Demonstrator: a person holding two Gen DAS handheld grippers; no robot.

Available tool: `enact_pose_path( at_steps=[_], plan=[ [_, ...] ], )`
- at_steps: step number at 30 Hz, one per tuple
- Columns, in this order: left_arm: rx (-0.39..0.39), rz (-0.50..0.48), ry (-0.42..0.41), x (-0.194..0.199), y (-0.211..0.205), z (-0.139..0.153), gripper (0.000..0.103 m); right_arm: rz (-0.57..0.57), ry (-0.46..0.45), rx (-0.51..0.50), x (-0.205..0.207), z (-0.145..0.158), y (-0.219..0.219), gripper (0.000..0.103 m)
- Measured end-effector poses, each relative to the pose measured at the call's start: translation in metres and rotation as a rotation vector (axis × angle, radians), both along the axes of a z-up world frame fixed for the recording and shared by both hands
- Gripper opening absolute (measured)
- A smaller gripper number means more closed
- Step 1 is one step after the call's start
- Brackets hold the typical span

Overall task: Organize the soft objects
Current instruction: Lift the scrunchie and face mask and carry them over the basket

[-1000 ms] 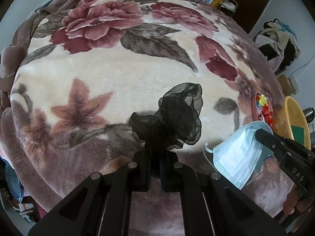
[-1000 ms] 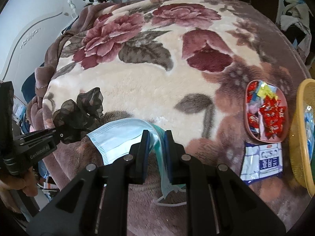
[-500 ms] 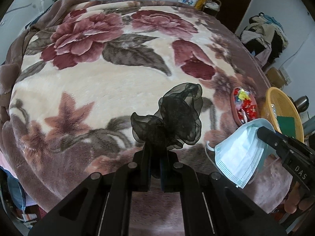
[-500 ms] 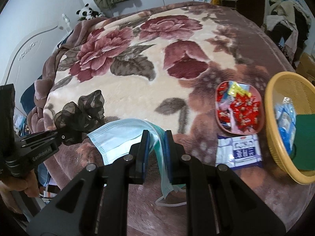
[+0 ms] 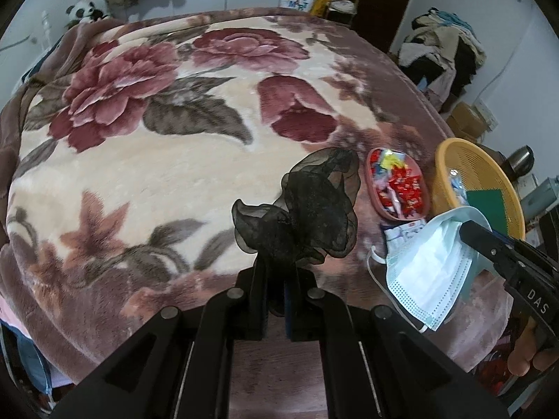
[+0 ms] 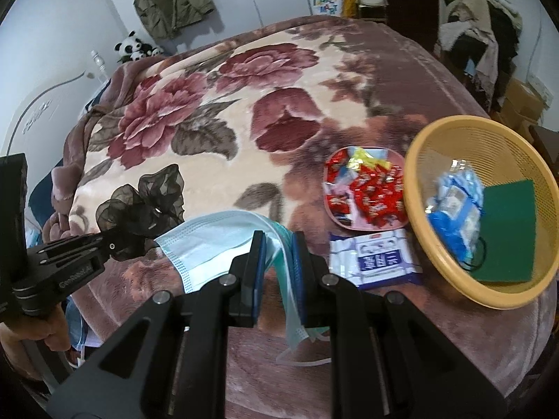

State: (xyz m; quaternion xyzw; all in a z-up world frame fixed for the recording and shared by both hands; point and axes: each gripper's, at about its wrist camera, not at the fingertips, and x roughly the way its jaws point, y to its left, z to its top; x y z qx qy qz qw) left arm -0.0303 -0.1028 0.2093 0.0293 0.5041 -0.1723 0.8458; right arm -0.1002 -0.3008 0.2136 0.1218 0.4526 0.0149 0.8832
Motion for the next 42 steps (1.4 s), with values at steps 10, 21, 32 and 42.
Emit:
enact_pose_path(
  at_steps=[10,21,32,42],
  plan=[
    [0.005,-0.088,-0.018,-0.008,-0.056,0.011,0.004,-0.087,-0.03,0.004,-0.018,0.012,-0.049,0.015],
    [0.0,-0.195,-0.031,-0.015,-0.131,0.024,0.004,-0.19,-0.057,0.02,-0.036,0.021,-0.111,0.015],
    [-0.044,-0.303,-0.005,-0.018,-0.216,0.029,0.004,-0.327,-0.082,0.026,-0.053,0.032,-0.189,0.015],
    [-0.078,-0.399,0.023,-0.02,-0.291,0.026,0.004,-0.423,-0.089,0.039,-0.055,0.032,-0.237,0.015]
  ],
)
